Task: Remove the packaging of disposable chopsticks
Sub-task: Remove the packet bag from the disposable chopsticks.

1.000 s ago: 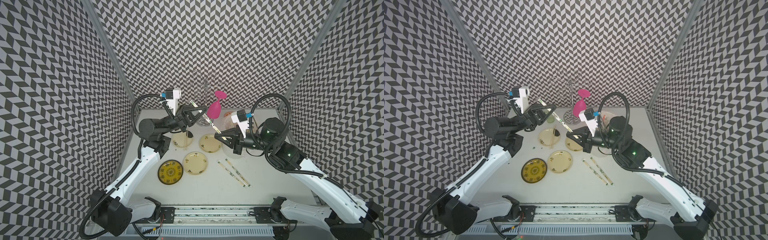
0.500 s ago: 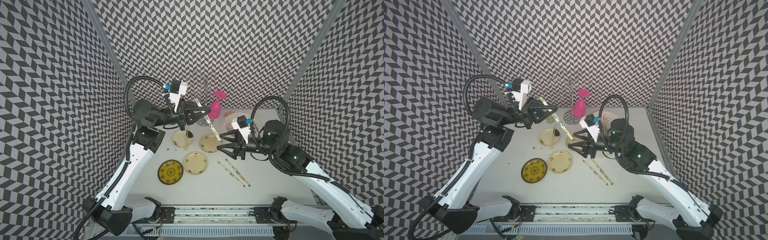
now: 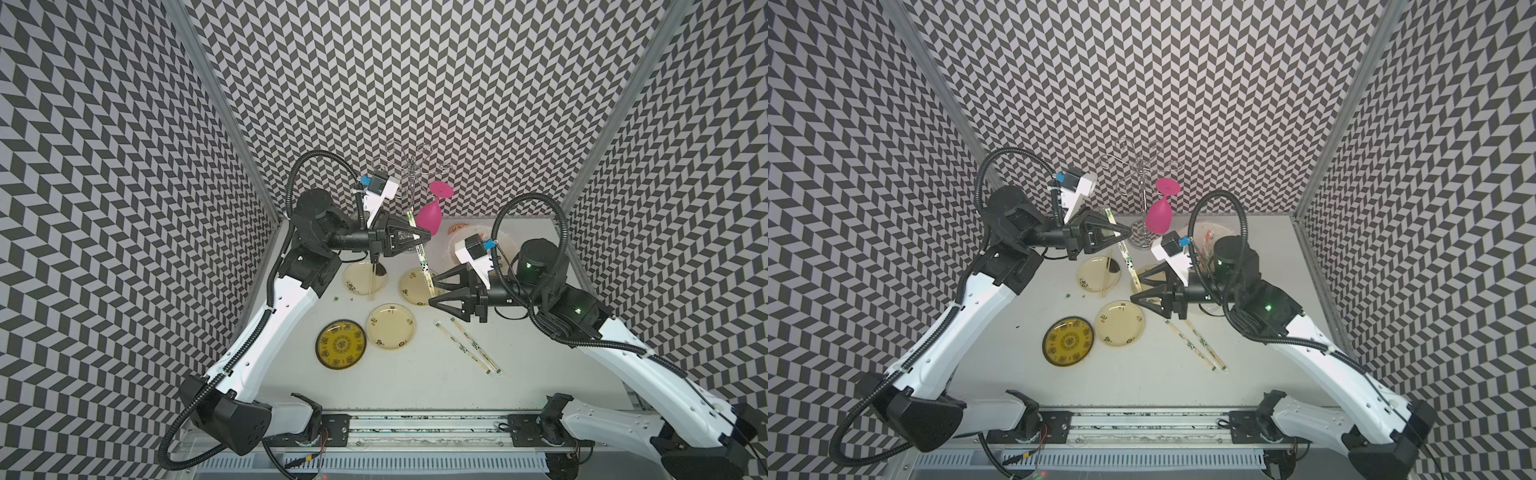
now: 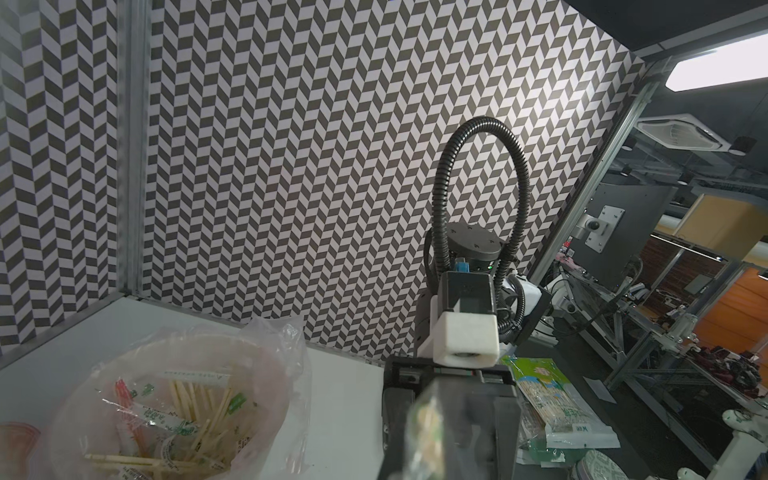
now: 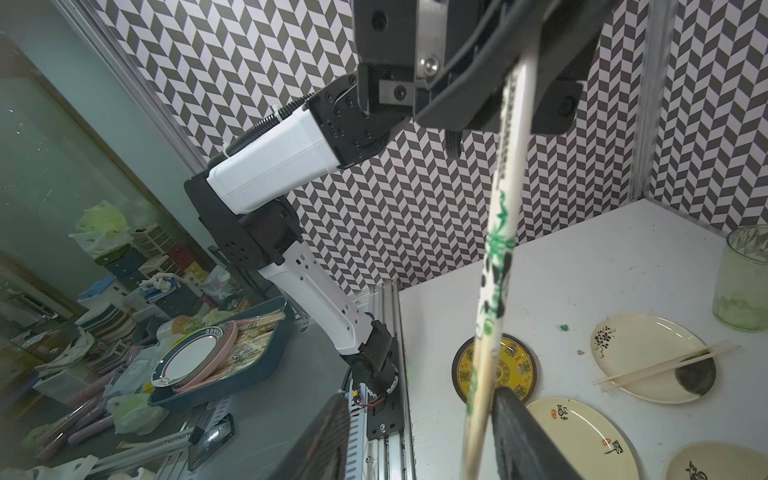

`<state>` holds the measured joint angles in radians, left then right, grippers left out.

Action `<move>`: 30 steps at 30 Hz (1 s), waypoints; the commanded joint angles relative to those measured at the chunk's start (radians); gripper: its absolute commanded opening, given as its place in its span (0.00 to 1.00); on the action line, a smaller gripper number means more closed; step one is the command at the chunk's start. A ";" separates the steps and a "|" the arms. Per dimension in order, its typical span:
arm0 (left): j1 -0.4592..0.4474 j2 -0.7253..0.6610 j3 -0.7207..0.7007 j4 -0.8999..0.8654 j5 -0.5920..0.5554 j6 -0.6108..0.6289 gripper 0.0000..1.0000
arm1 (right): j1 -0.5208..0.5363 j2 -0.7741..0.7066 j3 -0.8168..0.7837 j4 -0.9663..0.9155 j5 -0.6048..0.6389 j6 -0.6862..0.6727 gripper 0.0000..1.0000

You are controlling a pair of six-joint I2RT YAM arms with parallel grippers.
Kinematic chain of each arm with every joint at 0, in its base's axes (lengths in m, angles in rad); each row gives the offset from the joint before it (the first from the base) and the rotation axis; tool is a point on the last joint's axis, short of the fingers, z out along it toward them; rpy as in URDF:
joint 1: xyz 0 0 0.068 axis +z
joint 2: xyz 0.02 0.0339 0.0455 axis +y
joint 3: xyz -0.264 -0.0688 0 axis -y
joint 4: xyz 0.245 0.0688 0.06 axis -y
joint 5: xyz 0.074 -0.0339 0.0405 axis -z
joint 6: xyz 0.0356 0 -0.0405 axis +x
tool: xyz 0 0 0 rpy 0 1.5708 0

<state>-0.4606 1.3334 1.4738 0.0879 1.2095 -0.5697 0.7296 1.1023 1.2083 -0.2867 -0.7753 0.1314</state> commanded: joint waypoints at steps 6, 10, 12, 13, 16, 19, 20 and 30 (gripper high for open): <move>-0.033 -0.013 0.029 -0.016 0.022 0.031 0.00 | 0.025 0.042 0.030 0.031 0.011 -0.024 0.35; -0.033 -0.016 0.035 -0.016 0.010 0.034 0.00 | 0.028 0.041 0.010 0.060 0.012 0.005 0.14; -0.033 -0.016 0.041 -0.026 0.006 0.044 0.00 | 0.028 0.037 0.000 0.072 0.022 0.025 0.05; -0.033 -0.014 0.046 -0.038 0.000 0.054 0.00 | 0.028 0.034 -0.005 0.079 0.031 0.033 0.00; -0.028 -0.020 0.062 -0.065 -0.036 0.082 0.12 | 0.028 0.016 -0.021 0.099 0.064 0.057 0.00; -0.013 -0.059 0.049 -0.061 -0.144 0.113 0.59 | 0.028 -0.013 -0.056 0.141 0.081 0.081 0.00; -0.008 -0.075 0.038 -0.051 -0.166 0.124 0.69 | 0.028 -0.020 -0.064 0.147 0.076 0.085 0.00; 0.022 -0.057 0.063 0.018 -0.126 0.062 0.72 | 0.028 -0.032 -0.087 0.183 -0.084 0.058 0.00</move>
<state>-0.4431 1.2583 1.5185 0.0673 1.0683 -0.4801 0.7517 1.0981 1.1275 -0.1783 -0.7879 0.2016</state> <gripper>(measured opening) 0.733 0.065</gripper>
